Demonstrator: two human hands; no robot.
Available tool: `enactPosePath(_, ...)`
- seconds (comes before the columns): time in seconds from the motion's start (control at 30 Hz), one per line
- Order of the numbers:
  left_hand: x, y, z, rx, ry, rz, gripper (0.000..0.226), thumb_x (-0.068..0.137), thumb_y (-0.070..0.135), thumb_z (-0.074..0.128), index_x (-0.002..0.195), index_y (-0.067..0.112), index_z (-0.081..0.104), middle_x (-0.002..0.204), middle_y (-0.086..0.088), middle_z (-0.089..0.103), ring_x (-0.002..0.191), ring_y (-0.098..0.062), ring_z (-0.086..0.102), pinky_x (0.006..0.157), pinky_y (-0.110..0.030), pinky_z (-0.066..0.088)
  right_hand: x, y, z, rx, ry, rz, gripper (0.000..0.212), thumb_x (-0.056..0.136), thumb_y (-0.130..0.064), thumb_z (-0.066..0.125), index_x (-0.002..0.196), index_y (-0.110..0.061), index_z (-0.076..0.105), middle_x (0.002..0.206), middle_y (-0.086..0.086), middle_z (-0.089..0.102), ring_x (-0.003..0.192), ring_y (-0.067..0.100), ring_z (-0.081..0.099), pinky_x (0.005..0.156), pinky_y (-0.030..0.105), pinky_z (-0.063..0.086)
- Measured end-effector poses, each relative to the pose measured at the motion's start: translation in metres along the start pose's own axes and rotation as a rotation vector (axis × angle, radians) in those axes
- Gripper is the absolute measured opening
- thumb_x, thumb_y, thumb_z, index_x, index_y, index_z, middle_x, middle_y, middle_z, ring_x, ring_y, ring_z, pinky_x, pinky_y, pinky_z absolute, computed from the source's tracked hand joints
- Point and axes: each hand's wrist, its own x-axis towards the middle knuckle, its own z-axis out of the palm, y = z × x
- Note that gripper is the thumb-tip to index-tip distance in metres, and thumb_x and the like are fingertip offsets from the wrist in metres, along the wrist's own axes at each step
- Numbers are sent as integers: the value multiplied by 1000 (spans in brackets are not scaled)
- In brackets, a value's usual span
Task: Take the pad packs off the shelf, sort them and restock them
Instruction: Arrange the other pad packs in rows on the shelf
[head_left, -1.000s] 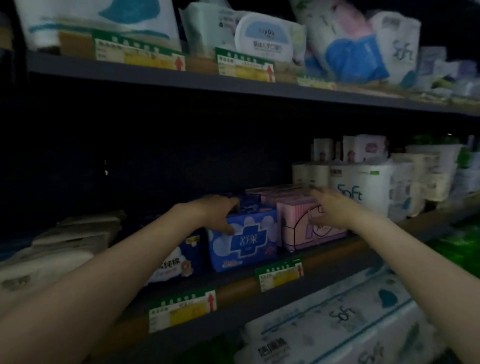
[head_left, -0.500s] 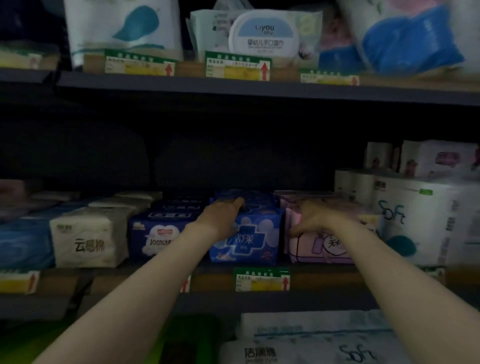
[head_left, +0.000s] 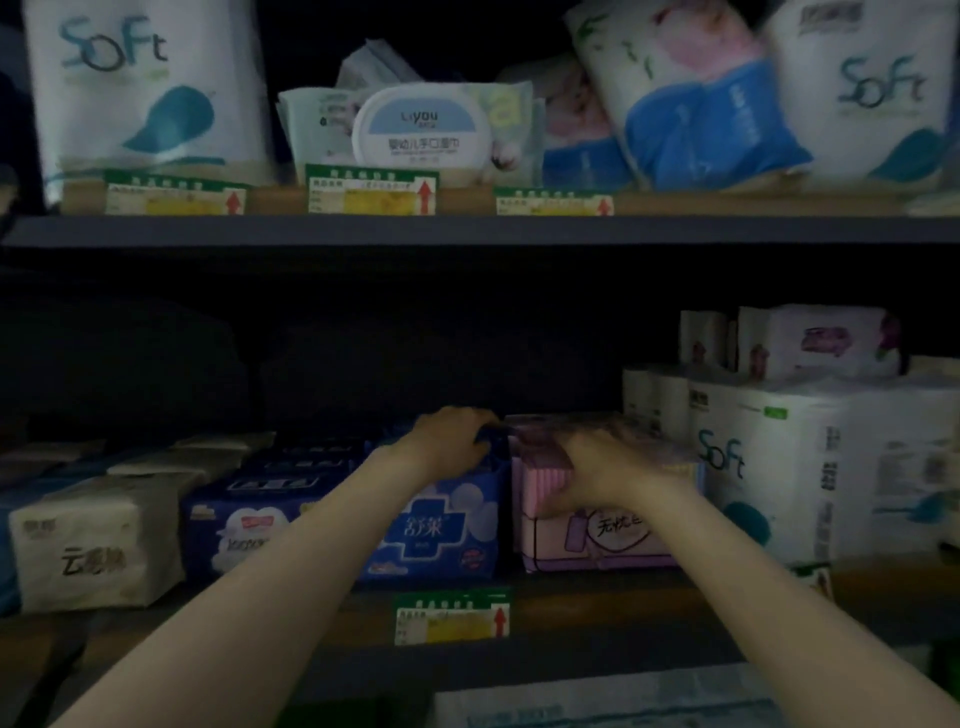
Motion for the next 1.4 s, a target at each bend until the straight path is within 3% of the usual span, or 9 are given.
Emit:
enactPosePath(0.17,33,11,11,64,-139,13,49,99,10,39,146,21,30,144,-8,40,123,-25,46,99,-29,42,-24,44,-10,-121,-177,93,103,69,-56,72,149,-30,13,155,1,22,140,22,24,115,37,19)
enactPosePath(0.27,50,18,17,37,-165,41,43,98,6,39,140,18,42,138,-9,47,119,-24,49,95,-27,43,-20,48,-9,-106,-182,62,105,70,-54,73,150,-32,9,157,0,17,142,22,18,117,40,15)
enactPosePath(0.43,71,22,28,97,-106,36,25,96,12,47,117,7,60,118,-13,60,100,-23,58,82,-30,50,-11,52,-10,-51,-162,33,104,65,-55,77,147,-35,17,152,-3,27,136,20,28,112,37,27)
enactPosePath(0.63,75,29,34,244,-61,57,26,99,20,44,120,11,56,116,-11,57,88,-18,51,68,-26,42,-20,69,-22,-108,-152,-3,101,60,-57,79,143,-36,26,145,-5,36,127,15,37,104,33,38)
enactPosePath(0.83,76,24,33,230,-82,17,25,97,21,48,119,11,57,117,-11,57,97,-21,56,73,-27,44,-16,66,-18,-85,-117,-93,92,66,-44,81,142,-32,29,143,-8,38,127,12,37,104,24,33)
enactPosePath(0.93,70,12,28,106,-73,58,27,97,24,49,116,7,59,116,-12,60,100,-23,57,80,-29,47,-5,64,-13,-81,-110,-83,92,65,-44,81,141,-33,30,144,-5,38,128,15,37,107,29,33)
enactPosePath(1.13,65,2,28,-82,-64,51,32,92,4,49,124,9,55,122,-13,58,109,-26,56,94,-32,47,-5,61,-12,-105,-119,-78,92,70,-40,79,145,-30,27,147,-4,35,132,15,35,109,25,29)
enactPosePath(1.27,65,13,32,-88,-95,14,32,96,3,43,125,8,54,122,-14,57,107,-26,56,93,-33,48,-8,58,-13,-129,-147,-49,94,70,-42,79,146,-31,24,148,-4,34,133,16,34,110,29,30)
enactPosePath(1.4,67,19,32,-51,-88,-36,32,96,0,38,124,6,54,123,-15,56,93,-18,50,90,-30,46,-10,54,-14,-150,-154,-7,92,73,-40,76,147,-31,22,150,-1,31,135,18,32,111,32,28)
